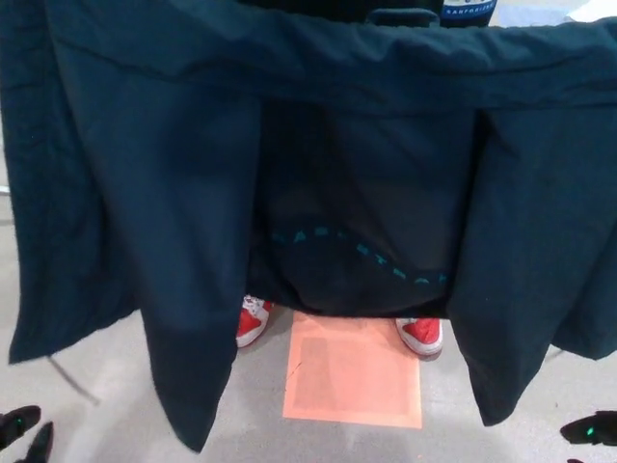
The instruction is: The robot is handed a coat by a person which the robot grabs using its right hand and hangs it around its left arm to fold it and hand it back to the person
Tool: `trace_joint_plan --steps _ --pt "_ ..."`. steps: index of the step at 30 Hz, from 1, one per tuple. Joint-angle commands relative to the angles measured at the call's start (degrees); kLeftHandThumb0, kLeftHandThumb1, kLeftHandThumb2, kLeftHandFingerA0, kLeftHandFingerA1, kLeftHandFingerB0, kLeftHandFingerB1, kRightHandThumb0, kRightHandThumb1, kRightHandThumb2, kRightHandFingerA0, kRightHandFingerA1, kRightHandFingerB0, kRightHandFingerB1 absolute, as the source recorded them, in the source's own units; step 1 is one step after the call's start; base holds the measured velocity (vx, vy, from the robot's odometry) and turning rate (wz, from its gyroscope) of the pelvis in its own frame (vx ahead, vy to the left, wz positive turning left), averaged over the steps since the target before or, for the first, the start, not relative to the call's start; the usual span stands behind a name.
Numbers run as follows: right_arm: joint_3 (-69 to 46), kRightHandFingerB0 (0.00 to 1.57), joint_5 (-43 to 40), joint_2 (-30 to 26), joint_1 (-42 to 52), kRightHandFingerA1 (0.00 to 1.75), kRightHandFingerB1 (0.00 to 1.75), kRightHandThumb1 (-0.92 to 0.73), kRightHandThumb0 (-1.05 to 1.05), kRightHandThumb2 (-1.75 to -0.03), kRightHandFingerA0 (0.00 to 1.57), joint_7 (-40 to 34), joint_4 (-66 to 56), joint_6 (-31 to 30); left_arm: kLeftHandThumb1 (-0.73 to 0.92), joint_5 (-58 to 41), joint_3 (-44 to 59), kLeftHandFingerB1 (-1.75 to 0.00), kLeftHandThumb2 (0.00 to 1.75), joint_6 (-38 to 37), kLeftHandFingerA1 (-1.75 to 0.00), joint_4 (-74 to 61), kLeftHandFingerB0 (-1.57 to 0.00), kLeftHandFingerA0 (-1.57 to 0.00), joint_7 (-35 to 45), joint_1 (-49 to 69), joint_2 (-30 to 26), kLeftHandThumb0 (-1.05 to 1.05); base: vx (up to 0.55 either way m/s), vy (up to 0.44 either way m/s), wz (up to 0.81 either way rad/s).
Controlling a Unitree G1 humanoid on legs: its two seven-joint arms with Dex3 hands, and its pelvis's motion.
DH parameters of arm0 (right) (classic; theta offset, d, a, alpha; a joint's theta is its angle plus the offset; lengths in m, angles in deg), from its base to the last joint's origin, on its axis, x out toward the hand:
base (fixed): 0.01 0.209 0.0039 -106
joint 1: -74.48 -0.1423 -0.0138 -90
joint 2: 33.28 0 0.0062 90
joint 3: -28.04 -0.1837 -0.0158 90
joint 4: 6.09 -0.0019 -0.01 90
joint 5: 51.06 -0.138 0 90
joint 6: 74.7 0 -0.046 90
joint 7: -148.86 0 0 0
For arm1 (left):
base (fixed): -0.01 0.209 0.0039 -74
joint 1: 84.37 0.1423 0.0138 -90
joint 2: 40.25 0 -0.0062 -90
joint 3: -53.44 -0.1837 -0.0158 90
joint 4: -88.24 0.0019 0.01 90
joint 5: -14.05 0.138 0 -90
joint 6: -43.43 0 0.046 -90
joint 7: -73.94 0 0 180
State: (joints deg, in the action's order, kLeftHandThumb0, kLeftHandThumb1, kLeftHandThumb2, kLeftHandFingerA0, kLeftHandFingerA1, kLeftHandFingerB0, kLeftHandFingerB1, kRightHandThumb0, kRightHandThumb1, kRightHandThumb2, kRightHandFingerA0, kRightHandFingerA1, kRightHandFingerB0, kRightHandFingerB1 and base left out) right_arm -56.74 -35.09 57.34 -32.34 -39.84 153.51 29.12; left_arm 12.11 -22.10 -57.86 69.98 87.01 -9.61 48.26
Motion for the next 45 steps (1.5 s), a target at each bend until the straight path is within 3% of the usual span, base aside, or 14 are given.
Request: trace_joint_plan --steps 1,2,4,6,9,16,20,22,29,30,31,33,36,45 --pt "-2.12 0.44 -2.06 0.24 0.31 0.42 0.38 -0.66 -0.43 -0.6 0.57 -1.24 1.24 4.02 0.58 -1.5 1.15 -0.47 1.11 -2.38 -0.47 1.22 -0.01 -0.01 2.1 -0.02 -1.0 -0.34 0.08 -0.003 0.02" --pt "-2.59 0.41 -2.38 0.27 0.13 0.4 0.37 -0.66 -0.48 -0.6 0.52 -0.61 1.23 3.82 0.86 -2.59 2.17 -0.31 0.65 -2.19 -0.35 1.29 -0.16 -0.22 2.25 -0.18 -0.67 -0.63 0.0 0.0 0.0" --pt "-2.82 0.19 -2.43 0.09 0.29 0.54 0.45 -0.58 -0.55 -0.95 0.37 0.76 1.2 4.7 0.86 -2.32 2.13 -0.32 0.65 -2.33 -0.35 1.42 -0.16 -0.21 2.25 -0.19 -0.73 -0.63 0.0 0.0 0.0" --pt "-2.96 0.27 -2.48 -0.16 0.41 0.35 0.32 -0.76 -0.65 -0.63 0.37 2.25 1.31 5.02 0.86 -1.69 1.77 -0.32 0.65 -2.63 -0.36 1.49 -0.19 -0.24 1.61 -0.08 -0.81 -0.64 0.0 0.0 0.0" --pt "-2.88 0.0 -2.58 -0.72 0.81 0.46 0.46 -0.5 -0.36 -1.06 0.0 5.59 1.27 6.04 0.61 -0.23 0.15 -0.48 1.13 -3.2 -0.48 1.65 0.0 0.0 3.25 0.32 -1.44 -0.34 0.0 0.0 0.0" --pt "-2.47 0.13 -2.43 -1.1 4.44 0.3 0.26 -0.85 -0.78 -0.66 0.16 6.2 -1.3 12.34 0.59 -2.96 2.07 -0.47 1.11 -3.29 -0.47 1.38 0.0 0.0 3.74 2.58 -0.31 -0.34 0.06 0.0 0.02" --pt "-4.27 0.0 -5.32 0.48 9.38 0.48 0.47 -0.41 -0.39 -1.04 0.0 5.03 -14.71 21.57 0.86 -3.14 2.61 -0.31 0.65 -4.37 -0.34 1.38 -0.19 -0.22 3.84 2.8 -0.27 -0.64 0.0 0.0 0.0" --pt "-5.26 0.25 -7.14 1.97 15.41 0.34 0.33 -0.81 -0.64 -0.64 0.27 3.66 -30.61 26.89 0.86 -3.1 2.76 -0.31 0.65 -4.46 -0.34 1.34 -0.18 -0.21 3.59 2.86 -0.32 -0.62 0.0 0.0 0.0" --pt "-6.22 0.23 -17.17 2.02 30.9 0.52 0.46 -0.69 -0.74 -1.04 0.32 6.98 -77.47 23.59 0.87 -3.53 3.35 -0.32 0.66 -4.03 -0.35 1.43 -0.16 -0.2 3.91 2.34 -1.02 -0.61 0.0 0.0 0.0" --pt "-6.16 0.2 -20.69 0.42 32.16 0.53 0.45 -0.69 -0.74 -1.05 0.33 8.38 -83.82 21.3 0.61 -3.59 3.44 -0.47 1.12 -4.29 -0.48 1.45 -0.01 -0.01 4.04 2.26 -1.12 -0.34 0.0 0.0 0.0" --pt "-6.38 0.19 -22.68 -0.55 32.78 0.53 0.45 -0.67 -0.73 -1.05 0.32 9.02 -87.36 20.17 0.86 -3.79 3.62 -0.32 0.66 -4.39 -0.35 1.42 -0.17 -0.2 4.1 2.25 -1.1 -0.6 0.0 0.0 0.0" --pt "-7.03 0.31 -24.8 -1.69 33.51 0.4 0.36 -0.83 -0.73 -0.65 0.37 9.52 -91.69 19.06 0.86 -3.94 3.76 -0.31 0.65 -4.2 -0.35 1.34 -0.17 -0.22 3.89 2.24 -1.05 -0.6 0.0 0.0 0.0" --pt "-10.16 0.14 -29.46 -5.44 33.88 0.54 0.44 -0.64 -0.71 -1.05 0.32 10.3 -101.62 16.69 0.87 -2.33 2.3 -0.3 0.66 -3.71 -0.34 1.39 -0.15 -0.22 3.17 2.41 -1.46 -0.63 0.0 0.0 0.0" --pt "-16.29 0.34 -38.67 -11.48 21.43 0.39 0.35 -0.69 -0.85 -0.7 0.43 7.57 -116.56 7.57 0.84 -3.04 2.97 -0.32 0.65 -4.1 -0.36 1.31 -0.2 -0.24 3.41 3.09 -1.19 -0.65 0.0 0.0 0.0"
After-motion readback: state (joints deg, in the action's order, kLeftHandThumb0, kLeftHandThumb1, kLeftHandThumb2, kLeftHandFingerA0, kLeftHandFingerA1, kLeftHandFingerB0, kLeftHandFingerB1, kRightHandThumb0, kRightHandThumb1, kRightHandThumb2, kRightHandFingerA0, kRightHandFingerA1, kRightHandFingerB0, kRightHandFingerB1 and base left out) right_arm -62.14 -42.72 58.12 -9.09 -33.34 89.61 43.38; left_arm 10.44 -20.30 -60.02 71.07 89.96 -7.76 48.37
